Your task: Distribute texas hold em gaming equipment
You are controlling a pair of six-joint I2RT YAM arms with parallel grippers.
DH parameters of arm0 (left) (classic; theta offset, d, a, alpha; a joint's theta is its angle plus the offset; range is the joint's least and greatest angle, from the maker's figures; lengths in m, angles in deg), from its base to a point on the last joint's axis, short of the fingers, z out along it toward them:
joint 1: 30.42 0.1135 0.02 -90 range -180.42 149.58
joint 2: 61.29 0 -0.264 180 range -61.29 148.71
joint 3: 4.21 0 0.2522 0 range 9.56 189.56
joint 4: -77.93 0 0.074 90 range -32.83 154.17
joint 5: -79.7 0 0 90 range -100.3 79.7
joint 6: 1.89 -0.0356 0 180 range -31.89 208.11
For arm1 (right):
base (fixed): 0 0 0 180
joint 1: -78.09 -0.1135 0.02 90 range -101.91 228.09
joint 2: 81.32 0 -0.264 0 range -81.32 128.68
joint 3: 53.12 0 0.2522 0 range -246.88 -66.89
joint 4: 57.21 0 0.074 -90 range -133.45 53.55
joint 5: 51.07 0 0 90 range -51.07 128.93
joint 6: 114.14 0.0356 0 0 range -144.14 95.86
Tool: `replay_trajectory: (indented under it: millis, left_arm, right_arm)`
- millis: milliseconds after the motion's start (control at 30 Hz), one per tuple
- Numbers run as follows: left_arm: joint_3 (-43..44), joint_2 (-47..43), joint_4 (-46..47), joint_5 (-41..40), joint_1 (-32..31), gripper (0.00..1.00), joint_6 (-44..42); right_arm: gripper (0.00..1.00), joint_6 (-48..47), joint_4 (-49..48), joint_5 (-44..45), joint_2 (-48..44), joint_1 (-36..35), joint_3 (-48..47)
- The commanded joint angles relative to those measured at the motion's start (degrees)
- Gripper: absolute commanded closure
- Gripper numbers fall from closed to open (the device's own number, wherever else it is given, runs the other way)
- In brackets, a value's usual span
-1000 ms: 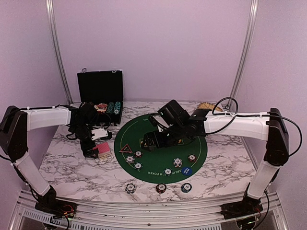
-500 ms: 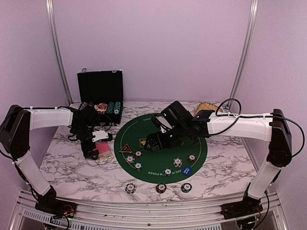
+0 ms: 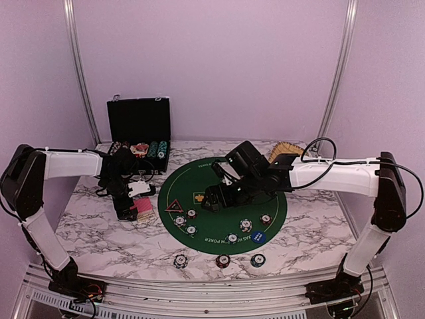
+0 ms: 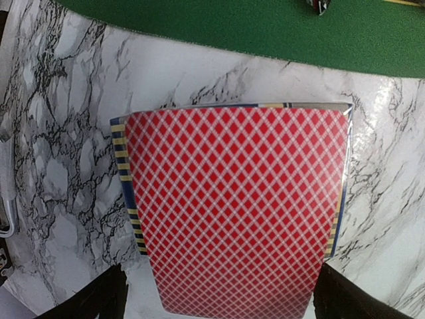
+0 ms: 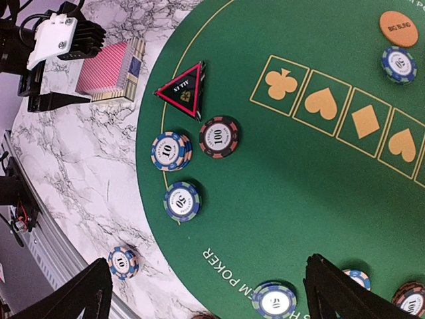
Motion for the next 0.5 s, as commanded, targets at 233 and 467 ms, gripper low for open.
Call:
replay_trajectory:
  millis: [233,467]
  left_arm:
    - [-1.5,1.4,2.1,-1.0,0.7,0.01,0.7]
    - [-1.9,2.2,3.3,-1.2,0.9,0.01,0.6]
  right_arm:
    - [0.01,0.5,-1.3,-0.2,-1.9,0.5,0.7]
    - [0.01,0.9,-1.7,-0.3,-2.3,0.5,1.5]
